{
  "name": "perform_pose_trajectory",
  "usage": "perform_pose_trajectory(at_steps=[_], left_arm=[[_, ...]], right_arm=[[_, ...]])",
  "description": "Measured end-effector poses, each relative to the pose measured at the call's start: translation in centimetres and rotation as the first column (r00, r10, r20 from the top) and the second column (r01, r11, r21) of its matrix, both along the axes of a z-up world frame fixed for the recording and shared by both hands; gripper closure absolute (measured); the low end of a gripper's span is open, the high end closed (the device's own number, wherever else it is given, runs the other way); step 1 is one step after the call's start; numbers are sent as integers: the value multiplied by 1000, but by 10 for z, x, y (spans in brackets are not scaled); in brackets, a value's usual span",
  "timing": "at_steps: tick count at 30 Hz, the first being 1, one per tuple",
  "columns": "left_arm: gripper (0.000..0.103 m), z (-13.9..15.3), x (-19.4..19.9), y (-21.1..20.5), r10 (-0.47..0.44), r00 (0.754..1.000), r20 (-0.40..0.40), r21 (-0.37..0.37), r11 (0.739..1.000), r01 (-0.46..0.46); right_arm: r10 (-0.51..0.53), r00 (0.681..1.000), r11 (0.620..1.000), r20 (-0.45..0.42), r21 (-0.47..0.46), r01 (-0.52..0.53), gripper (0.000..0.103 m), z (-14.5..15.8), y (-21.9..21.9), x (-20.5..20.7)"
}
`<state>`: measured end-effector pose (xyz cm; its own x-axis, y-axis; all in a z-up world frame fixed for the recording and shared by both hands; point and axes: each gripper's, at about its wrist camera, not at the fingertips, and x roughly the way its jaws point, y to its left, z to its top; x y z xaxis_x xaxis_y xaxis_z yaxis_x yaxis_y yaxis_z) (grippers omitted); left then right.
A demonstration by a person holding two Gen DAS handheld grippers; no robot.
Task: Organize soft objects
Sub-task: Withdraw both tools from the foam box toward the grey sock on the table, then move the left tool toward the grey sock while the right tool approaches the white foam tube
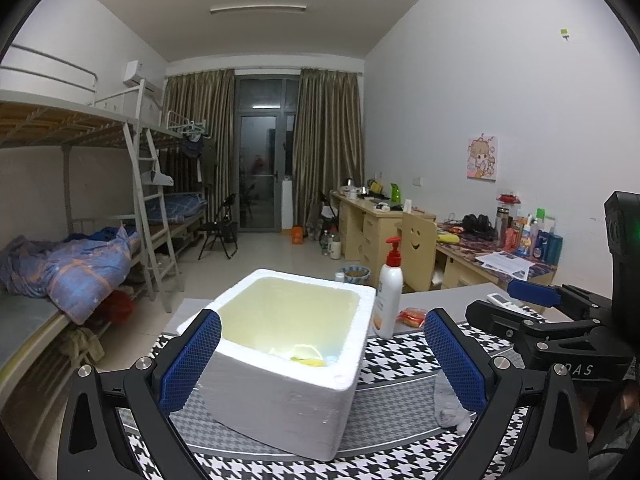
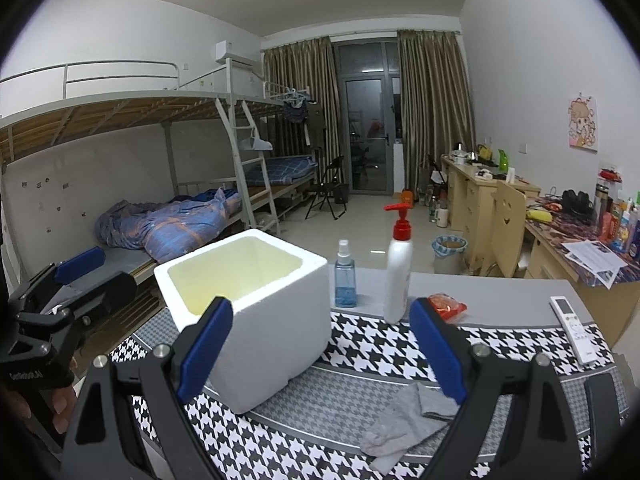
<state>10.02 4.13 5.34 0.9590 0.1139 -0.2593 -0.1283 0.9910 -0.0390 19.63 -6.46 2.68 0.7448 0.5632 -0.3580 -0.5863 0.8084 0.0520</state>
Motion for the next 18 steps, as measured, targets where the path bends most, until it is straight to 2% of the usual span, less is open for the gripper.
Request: perform_pose_trajectory(at_steps=[18], left_arm=[[1,-1,8,-28,-68,998,-15,15,998,68]], right_arm=[[-83,997,996,0,32,83,10,0,-42,-2]])
